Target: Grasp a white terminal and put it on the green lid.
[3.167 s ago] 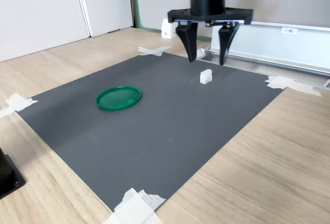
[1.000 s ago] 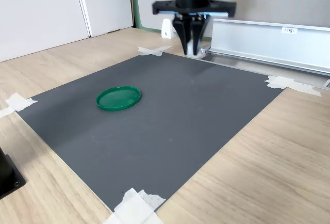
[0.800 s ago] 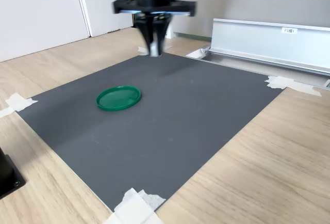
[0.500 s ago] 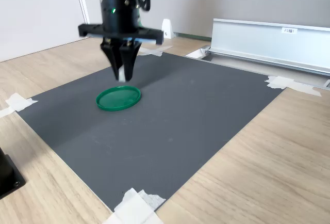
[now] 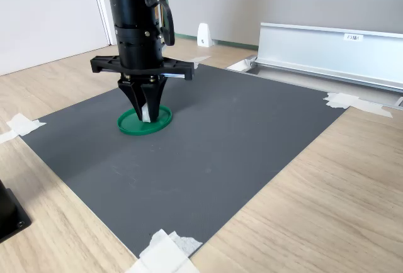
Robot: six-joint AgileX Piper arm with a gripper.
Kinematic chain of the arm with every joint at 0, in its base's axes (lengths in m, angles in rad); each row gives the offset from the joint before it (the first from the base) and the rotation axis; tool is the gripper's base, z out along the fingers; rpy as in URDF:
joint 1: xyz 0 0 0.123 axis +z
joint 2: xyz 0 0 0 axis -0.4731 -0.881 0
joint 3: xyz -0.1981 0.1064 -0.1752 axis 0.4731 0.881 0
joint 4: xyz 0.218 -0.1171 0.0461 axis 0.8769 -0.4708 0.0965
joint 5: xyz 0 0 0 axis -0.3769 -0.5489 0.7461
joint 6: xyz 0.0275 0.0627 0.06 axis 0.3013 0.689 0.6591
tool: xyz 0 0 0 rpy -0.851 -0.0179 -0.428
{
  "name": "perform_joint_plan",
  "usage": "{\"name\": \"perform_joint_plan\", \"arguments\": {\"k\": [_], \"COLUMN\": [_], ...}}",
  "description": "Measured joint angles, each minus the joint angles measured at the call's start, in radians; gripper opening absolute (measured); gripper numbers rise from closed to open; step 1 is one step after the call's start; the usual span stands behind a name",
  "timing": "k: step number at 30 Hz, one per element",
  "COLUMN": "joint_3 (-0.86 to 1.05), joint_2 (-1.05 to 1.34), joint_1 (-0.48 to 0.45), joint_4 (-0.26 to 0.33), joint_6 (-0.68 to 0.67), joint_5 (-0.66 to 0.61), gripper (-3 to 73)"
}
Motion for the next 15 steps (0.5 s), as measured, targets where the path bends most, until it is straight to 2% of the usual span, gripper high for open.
{"name": "perform_joint_plan", "arguments": {"k": [3,11,15], "joint_3": [0.0,0.002,0.002], "joint_2": [0.0,0.0,0.001], "joint_1": [0.0,0.0,0.0], "joint_4": [0.018,0.014,0.014], "joint_6": [-0.015,-0.021,-0.007], "joint_5": [-0.012,-0.013,-0.013], "gripper": [15.8,47.6,56.7]}}
